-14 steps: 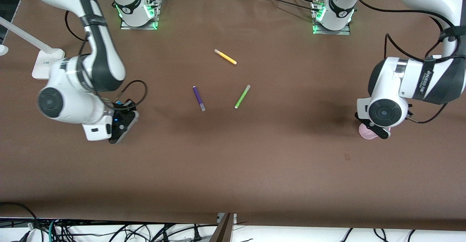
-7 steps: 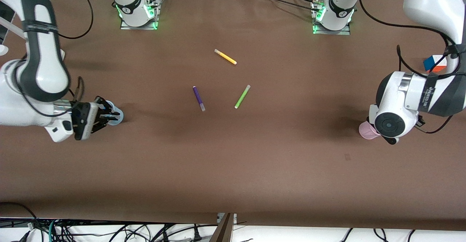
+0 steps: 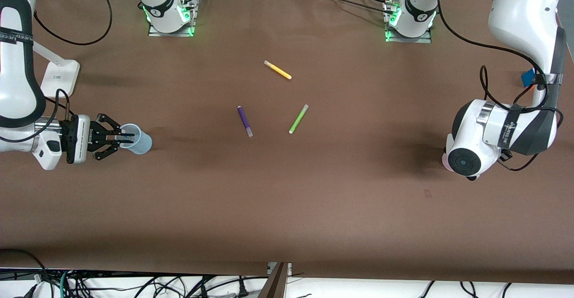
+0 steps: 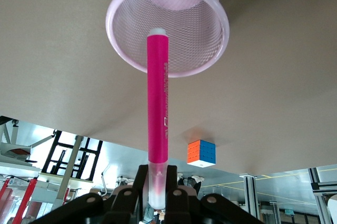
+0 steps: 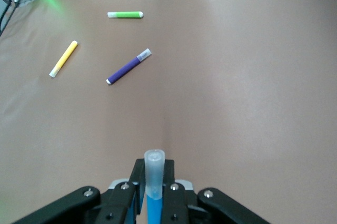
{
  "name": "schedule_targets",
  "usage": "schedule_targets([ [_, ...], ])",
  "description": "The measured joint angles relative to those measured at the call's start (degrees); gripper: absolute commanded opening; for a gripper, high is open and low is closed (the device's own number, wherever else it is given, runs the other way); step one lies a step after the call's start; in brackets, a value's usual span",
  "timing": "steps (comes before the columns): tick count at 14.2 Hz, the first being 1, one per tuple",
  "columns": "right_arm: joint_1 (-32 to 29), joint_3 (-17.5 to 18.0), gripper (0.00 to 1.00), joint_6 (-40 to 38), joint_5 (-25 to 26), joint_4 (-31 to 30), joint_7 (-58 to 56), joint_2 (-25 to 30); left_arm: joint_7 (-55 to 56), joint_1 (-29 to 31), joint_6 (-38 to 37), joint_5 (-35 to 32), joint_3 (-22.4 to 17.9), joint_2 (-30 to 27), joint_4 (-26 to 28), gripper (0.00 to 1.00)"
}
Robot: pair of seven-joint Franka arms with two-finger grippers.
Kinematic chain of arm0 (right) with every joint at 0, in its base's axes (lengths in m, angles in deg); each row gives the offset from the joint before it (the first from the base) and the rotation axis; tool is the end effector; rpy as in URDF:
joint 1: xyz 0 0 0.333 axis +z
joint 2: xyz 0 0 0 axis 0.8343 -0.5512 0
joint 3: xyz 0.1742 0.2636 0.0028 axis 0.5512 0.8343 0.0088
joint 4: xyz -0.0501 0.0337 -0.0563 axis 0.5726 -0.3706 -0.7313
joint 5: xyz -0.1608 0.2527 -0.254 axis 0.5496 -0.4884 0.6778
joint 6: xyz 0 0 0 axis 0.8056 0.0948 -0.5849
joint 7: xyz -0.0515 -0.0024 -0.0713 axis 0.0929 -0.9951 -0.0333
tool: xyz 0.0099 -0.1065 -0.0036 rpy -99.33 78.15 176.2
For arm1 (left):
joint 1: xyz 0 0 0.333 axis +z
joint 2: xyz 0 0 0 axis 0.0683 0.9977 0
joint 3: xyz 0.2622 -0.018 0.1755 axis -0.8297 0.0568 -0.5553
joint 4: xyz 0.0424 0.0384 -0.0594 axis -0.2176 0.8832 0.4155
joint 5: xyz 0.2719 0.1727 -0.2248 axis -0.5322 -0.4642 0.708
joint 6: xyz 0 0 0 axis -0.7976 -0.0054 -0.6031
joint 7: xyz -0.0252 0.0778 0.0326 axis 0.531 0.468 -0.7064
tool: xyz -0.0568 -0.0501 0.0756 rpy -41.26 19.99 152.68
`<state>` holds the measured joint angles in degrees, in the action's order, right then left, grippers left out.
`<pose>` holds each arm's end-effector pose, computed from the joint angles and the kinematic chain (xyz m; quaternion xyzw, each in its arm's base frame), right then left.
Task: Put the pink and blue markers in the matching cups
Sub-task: 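Lower both markers into their cups and open both grippers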
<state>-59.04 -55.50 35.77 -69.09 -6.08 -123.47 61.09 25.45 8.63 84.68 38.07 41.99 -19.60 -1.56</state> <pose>0.6467 -0.0514 0.3422 -0.7358 -0.5876 -0.1152 0.3163 0.6453 0.0226 0.2806 -0.7942 0.4107 0.3742 0.2459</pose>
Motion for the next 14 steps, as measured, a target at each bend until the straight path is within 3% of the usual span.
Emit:
schedule_targets([
  [2,-0.94,0.02,0.00,-0.26,-1.32,0.00,-3.65,-1.40,0.00,0.01,0.00,0.00,-0.01,0.55,-0.36,0.00],
  [3,-1.34,0.02,0.00,-0.32,-1.67,0.00,-5.35,-2.07,0.00,0.01,0.07,0.00,-0.02,0.76,-0.47,0.20],
  [4,-1.69,0.03,0.00,-0.35,-1.93,0.00,-6.84,-2.71,0.00,0.00,0.32,0.00,-0.01,0.93,-0.49,0.47],
  [5,-1.99,0.03,0.00,-0.37,-2.06,0.01,-7.79,-3.23,0.00,0.00,0.56,0.00,0.00,1.08,-0.51,0.99],
  [9,-2.62,0.09,0.00,-0.39,-3.09,0.02,-9.76,-4.79,0.12,-0.09,0.89,0.00,0.51,1.28,-1.87,1.00],
  [10,-2.79,0.09,0.06,-0.39,-3.16,0.02,-9.92,-5.08,0.12,-0.19,0.88,0.17,0.79,1.27,-3.18,1.00],
  [11,-2.97,0.09,0.35,-0.40,-3.18,0.02,-10.13,-5.27,0.26,-0.49,0.87,0.83,0.98,1.21,-4.54,1.00],
  [12,-3.15,0.09,0.99,-0.50,-3.21,0.02,-10.15,-5.31,1.12,-0.92,0.81,2.21,1.09,0.97,-5.69,1.00],
  [14,-3.47,0.09,1.00,-1.23,-3.39,0.09,-9.90,-5.30,4.39,-1.54,0.76,7.15,1.26,-0.51,-7.13,1.00],
])
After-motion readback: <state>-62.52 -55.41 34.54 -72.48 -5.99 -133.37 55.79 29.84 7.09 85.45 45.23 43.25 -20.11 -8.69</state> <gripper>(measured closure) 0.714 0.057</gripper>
